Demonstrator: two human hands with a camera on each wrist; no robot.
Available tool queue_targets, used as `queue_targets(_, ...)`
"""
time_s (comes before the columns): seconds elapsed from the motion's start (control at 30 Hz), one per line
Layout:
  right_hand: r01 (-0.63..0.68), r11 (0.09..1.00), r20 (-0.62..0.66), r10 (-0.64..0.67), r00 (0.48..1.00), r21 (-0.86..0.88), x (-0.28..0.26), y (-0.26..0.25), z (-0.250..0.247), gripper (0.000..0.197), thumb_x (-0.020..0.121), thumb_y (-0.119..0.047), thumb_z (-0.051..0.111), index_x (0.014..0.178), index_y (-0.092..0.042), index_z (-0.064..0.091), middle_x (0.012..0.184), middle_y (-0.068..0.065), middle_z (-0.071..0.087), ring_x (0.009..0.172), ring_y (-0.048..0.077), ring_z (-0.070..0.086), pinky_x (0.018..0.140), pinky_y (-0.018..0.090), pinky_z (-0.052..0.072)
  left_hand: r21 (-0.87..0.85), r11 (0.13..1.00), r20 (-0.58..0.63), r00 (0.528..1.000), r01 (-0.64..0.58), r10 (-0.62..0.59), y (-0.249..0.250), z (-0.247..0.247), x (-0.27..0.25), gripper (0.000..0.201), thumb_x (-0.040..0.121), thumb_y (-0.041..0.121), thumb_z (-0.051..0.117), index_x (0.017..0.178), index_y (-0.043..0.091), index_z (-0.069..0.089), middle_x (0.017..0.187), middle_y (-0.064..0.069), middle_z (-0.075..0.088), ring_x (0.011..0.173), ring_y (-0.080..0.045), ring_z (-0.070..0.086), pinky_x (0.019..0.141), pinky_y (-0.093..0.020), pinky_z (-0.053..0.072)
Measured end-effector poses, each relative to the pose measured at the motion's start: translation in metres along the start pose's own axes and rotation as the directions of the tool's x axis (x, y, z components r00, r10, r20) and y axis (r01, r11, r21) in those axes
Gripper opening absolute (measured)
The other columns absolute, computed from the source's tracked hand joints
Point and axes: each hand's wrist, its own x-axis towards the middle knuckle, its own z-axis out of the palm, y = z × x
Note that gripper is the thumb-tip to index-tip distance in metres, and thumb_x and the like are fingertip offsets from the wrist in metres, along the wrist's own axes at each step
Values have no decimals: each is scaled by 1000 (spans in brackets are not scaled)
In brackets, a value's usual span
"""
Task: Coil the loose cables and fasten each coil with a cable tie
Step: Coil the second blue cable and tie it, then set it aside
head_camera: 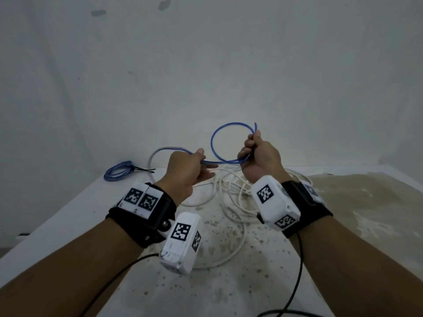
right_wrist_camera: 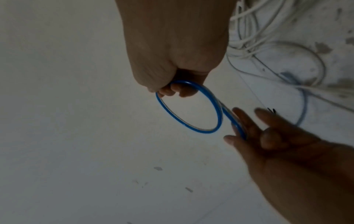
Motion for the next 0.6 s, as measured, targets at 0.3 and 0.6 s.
queue_targets(0.3, 8, 998, -26, -6, 1000, 65, 5, 11, 1, 32, 104, -32, 48, 80, -12, 55, 56, -5, 48, 40, 8, 39, 40, 17, 38, -67, 987, -74, 986, 148, -153, -10, -19, 4, 32, 90, 35, 70, 78, 6, 61, 47, 4, 50, 45, -9, 43, 52, -24, 55)
queue_targets(0.6, -145, 949, 37, 162, 986, -280, -7, 35, -3, 32, 103, -32, 49, 78, -13, 55, 53, -6, 47, 45, 8, 37, 42, 19, 36, 218, 959, -187, 972, 181, -141, -21, -31, 23, 19, 93, 22, 62, 81, 9, 56, 64, -4, 44, 54, -15, 39, 52, -27, 46)
